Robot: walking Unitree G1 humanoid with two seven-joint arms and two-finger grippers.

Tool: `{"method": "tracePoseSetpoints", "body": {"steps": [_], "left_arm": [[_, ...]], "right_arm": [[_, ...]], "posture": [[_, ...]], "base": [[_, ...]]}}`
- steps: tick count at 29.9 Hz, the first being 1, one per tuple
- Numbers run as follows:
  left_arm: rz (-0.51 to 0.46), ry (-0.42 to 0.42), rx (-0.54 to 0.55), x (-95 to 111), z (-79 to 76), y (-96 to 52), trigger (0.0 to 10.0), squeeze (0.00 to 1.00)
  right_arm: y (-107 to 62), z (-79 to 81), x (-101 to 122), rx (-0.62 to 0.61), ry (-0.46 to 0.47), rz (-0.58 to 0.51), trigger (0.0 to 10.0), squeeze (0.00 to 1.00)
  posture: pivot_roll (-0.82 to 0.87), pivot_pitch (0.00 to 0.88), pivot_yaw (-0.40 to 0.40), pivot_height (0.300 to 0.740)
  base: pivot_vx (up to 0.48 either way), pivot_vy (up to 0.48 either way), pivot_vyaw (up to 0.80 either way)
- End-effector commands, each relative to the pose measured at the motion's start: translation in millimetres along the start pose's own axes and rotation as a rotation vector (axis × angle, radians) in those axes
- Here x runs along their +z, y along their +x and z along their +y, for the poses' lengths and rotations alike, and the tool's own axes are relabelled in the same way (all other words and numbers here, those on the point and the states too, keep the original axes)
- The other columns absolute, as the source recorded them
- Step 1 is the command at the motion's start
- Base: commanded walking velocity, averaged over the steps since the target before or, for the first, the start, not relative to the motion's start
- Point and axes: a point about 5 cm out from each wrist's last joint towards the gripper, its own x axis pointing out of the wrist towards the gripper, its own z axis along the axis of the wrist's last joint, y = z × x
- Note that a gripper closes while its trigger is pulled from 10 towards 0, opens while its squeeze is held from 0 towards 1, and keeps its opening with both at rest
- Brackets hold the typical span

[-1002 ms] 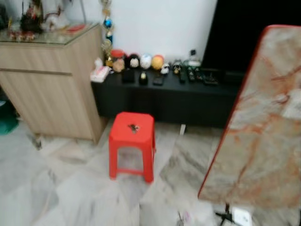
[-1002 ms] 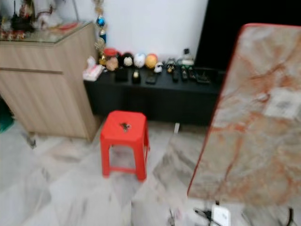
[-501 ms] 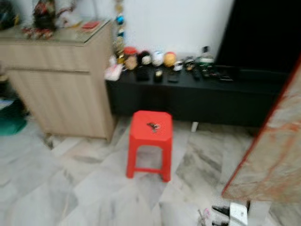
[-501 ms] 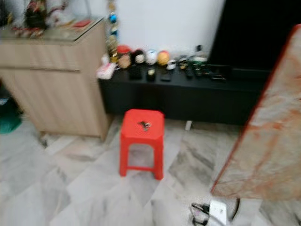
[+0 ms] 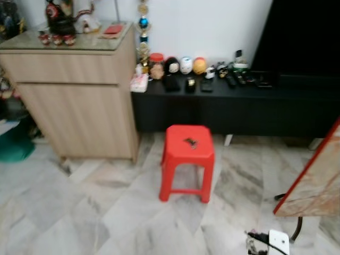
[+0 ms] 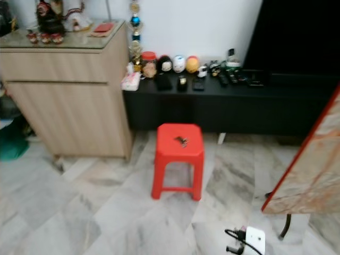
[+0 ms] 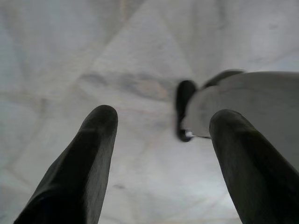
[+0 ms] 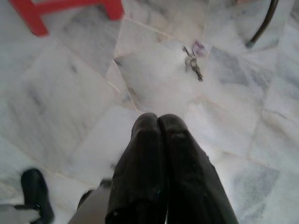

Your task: Hang keys on a hook

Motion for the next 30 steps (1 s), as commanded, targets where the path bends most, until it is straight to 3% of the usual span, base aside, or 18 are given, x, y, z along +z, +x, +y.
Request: {"method": "tracePoseSetpoints", "body": {"steps": [1, 13, 30], "left_arm": [[-0.001, 0.000, -0.019, 2, -9.0, 1.7, 10.0, 0.00], [-0.009, -0.016, -0.012, 4, -7.2, 1.8, 10.0, 0.00], [-0.008, -0.008, -0.015, 5, -4.8, 2.1, 10.0, 0.00]], "right_arm": [[-1.2, -13.2, 2, -0.030, 0.001, -0.004, 10.0, 0.00], [-0.7, -6.9, 0, -0.012, -0.026, 0.003, 10.0, 0.00], [-0.2, 1.8, -1, 0.019, -0.060, -0.006, 10.0, 0.00]], "posture": [[0.06, 0.000, -0.073, 0.740], [0.07, 0.000, -0.080, 0.740], [0.06, 0.000, -0.062, 0.740]], "base": [[0.000, 0.000, 0.00], [0.000, 0.000, 0.00], [0.291, 0.000, 0.00]]}}
